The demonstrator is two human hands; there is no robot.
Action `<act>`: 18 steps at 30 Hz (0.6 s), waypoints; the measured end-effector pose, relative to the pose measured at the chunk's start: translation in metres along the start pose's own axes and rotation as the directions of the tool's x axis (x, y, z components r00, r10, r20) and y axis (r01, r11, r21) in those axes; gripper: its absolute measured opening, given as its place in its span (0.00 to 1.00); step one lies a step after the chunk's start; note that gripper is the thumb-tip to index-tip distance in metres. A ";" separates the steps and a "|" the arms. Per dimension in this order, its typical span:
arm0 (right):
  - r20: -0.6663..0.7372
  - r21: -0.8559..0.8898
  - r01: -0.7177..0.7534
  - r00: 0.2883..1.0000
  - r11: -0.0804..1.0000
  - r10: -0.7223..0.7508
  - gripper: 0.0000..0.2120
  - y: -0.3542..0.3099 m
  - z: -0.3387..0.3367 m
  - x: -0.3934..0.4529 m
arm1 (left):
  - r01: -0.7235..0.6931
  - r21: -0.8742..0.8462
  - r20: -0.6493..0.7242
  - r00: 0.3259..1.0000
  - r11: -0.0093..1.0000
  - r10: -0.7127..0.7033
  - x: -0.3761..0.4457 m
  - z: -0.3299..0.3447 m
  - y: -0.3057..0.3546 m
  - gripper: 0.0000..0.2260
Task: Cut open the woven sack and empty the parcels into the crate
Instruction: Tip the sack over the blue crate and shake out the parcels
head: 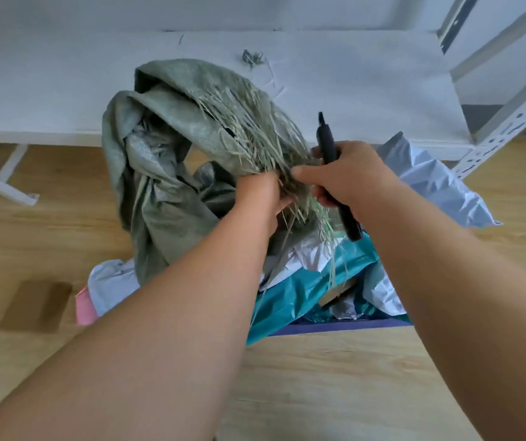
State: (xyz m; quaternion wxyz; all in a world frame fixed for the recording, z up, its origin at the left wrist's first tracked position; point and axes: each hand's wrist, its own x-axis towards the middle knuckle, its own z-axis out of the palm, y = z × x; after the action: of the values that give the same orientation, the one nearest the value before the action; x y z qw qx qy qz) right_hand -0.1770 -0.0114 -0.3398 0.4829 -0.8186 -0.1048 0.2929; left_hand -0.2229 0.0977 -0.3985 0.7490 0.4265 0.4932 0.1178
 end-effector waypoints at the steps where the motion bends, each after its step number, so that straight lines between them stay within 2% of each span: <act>1: 0.017 -0.113 -0.005 1.000 0.994 0.007 0.11 0.006 0.001 0.003 | -0.008 -0.038 0.003 1.000 0.999 0.008 0.006 0.001 0.000 0.10; 4: 0.056 -0.341 -0.015 0.998 0.940 0.036 0.12 0.021 0.006 0.016 | -0.095 -0.014 0.029 0.995 0.995 0.096 0.021 0.005 0.000 0.12; 7: 0.034 -0.411 -0.001 0.999 0.912 0.016 0.16 0.032 0.014 0.032 | -0.220 0.053 0.113 0.970 0.974 0.213 0.027 0.012 0.000 0.11; 9: -0.020 -0.339 0.020 0.999 0.940 -0.029 0.15 0.039 0.015 0.041 | -0.314 0.117 0.183 0.939 0.942 0.291 0.028 0.012 -0.001 0.12; 11: -0.105 -0.188 0.065 0.991 0.980 -0.086 0.10 0.045 0.012 0.047 | -0.382 0.202 0.238 0.912 0.902 0.333 0.026 0.005 -0.006 0.15; 13: -0.175 -0.058 0.135 0.974 0.989 -0.144 0.06 0.046 0.011 0.046 | -0.360 0.293 0.348 0.903 0.885 0.252 0.020 -0.002 -0.012 0.20; 15: -0.187 0.037 0.180 0.968 0.983 -0.170 0.05 0.041 0.010 0.040 | -0.296 0.289 0.523 0.845 0.910 0.109 0.009 -0.008 -0.020 0.24; 17: -0.170 0.054 0.205 0.966 0.977 -0.193 0.04 0.029 0.009 0.034 | -0.320 0.265 0.619 0.780 0.910 0.094 0.005 -0.012 -0.021 0.26; 18: -0.169 0.036 0.216 0.964 0.976 -0.207 0.03 0.023 0.007 0.032 | -0.371 0.292 0.626 0.771 0.881 0.117 0.004 -0.014 -0.019 0.28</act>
State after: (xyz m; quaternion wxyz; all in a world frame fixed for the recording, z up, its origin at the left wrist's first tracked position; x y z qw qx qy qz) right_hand -0.1573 -0.0033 -0.3737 0.5402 -0.8108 -0.1436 0.1737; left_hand -0.2371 0.0956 -0.4174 0.7388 0.6468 0.1874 -0.0257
